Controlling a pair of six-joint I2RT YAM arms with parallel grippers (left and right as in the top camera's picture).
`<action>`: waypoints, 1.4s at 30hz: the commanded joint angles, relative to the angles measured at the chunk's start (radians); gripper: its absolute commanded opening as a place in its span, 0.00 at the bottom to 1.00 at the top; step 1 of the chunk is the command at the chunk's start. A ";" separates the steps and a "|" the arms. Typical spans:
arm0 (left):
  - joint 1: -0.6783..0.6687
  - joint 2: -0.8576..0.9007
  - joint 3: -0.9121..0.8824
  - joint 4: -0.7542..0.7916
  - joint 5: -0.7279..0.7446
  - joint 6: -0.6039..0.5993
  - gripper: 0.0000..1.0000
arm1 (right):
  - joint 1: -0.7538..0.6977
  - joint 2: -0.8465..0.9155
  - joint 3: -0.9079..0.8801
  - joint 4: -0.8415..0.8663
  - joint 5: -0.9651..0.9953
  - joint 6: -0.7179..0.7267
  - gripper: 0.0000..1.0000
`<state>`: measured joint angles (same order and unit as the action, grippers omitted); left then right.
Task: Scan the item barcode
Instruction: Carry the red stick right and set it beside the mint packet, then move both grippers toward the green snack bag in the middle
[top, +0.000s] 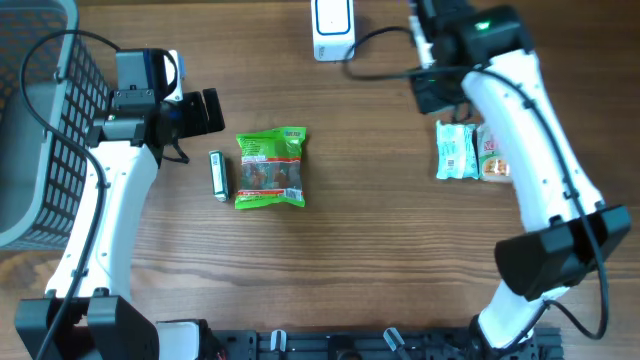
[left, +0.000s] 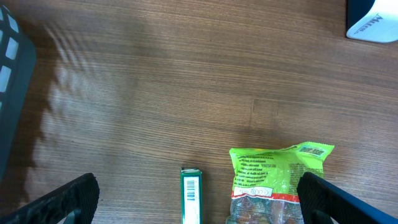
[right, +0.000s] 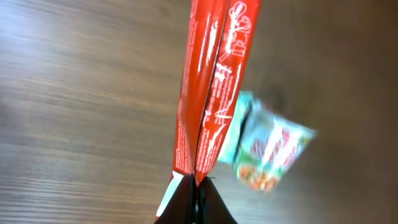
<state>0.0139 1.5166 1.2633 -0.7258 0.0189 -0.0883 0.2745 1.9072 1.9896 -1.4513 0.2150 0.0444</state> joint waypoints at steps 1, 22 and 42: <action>0.001 0.002 0.003 0.002 -0.010 0.001 1.00 | -0.093 0.007 -0.124 0.003 -0.068 0.095 0.04; 0.001 0.002 0.003 0.002 -0.010 0.002 1.00 | -0.171 0.007 -0.532 0.253 0.032 0.087 0.52; 0.001 0.002 0.003 0.002 -0.010 0.001 1.00 | -0.097 -0.049 -0.315 0.291 -0.653 0.035 0.69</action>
<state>0.0139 1.5166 1.2633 -0.7258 0.0189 -0.0883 0.1429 1.8904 1.6550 -1.2217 -0.0856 0.0887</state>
